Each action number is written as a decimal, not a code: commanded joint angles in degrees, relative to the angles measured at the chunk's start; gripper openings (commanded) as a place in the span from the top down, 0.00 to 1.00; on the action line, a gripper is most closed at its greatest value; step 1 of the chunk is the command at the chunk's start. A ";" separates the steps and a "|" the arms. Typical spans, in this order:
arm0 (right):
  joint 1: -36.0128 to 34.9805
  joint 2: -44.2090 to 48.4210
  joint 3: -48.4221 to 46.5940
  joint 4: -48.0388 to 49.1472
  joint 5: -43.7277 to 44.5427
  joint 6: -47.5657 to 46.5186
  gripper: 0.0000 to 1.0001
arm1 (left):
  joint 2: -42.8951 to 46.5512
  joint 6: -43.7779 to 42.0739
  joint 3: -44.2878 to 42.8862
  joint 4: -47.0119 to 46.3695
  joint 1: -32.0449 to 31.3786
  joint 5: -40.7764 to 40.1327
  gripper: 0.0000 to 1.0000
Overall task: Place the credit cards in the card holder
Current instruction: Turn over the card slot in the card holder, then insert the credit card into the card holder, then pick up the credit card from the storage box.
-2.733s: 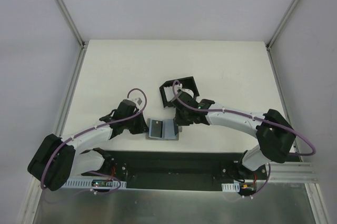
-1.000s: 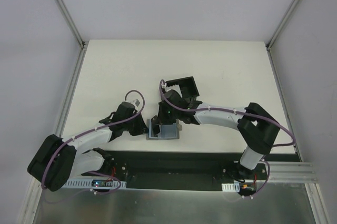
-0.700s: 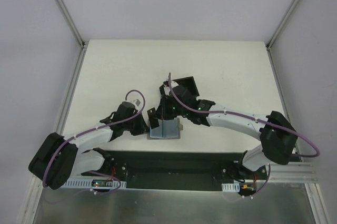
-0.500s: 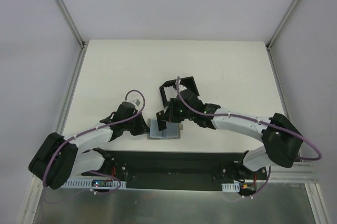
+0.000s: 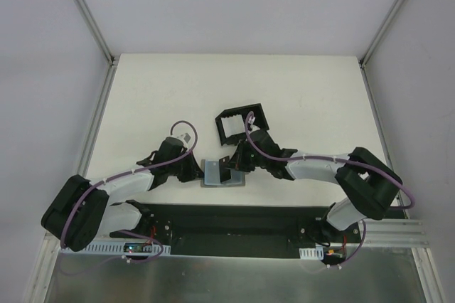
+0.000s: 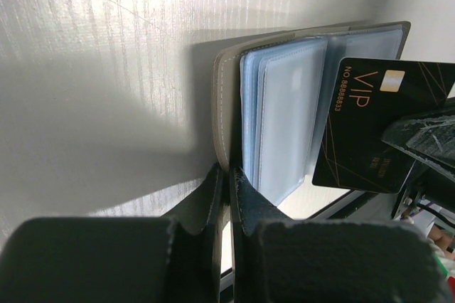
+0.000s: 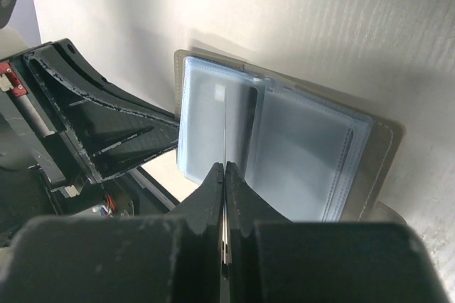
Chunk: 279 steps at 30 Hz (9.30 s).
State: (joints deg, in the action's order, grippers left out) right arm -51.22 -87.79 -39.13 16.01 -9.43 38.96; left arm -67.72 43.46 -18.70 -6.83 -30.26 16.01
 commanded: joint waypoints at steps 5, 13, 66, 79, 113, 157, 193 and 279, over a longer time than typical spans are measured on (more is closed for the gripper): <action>1.91 -1.33 2.48 7.89 -2.26 1.82 1.00 | -2.76 -2.33 1.30 4.28 0.20 -3.18 1.00; 2.62 -1.68 4.59 10.00 -3.84 1.82 1.00 | -4.35 -2.59 0.68 4.19 0.20 -3.35 1.00; 4.20 -12.23 4.07 14.67 -8.85 7.45 0.98 | -4.79 -4.79 -0.64 4.19 0.20 -3.09 1.00; 2.27 -3.45 1.79 -3.07 2.30 1.48 0.71 | -4.70 -4.88 -0.37 4.28 0.20 -2.83 1.00; -4.15 -10.91 -14.83 -11.26 -4.19 -5.03 0.77 | -4.70 -5.06 -0.46 3.49 0.20 -1.60 1.00; -8.02 -8.38 -17.73 -29.64 11.45 -9.60 0.87 | -4.79 -5.05 0.24 3.49 0.20 -1.16 1.00; 16.59 -22.69 -52.89 -44.14 -2.08 -34.12 0.21 | -1.10 -4.44 -1.69 4.63 0.20 1.04 1.00; 17.74 -30.42 -54.38 -45.54 -0.85 -36.85 0.86 | -5.58 -6.28 -3.36 4.63 0.20 1.30 1.00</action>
State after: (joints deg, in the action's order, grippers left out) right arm -33.39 -117.19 -90.45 -27.49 -12.12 3.25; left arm -72.01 39.48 -22.26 -6.52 -30.26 19.03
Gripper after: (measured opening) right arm 0.127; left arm 0.009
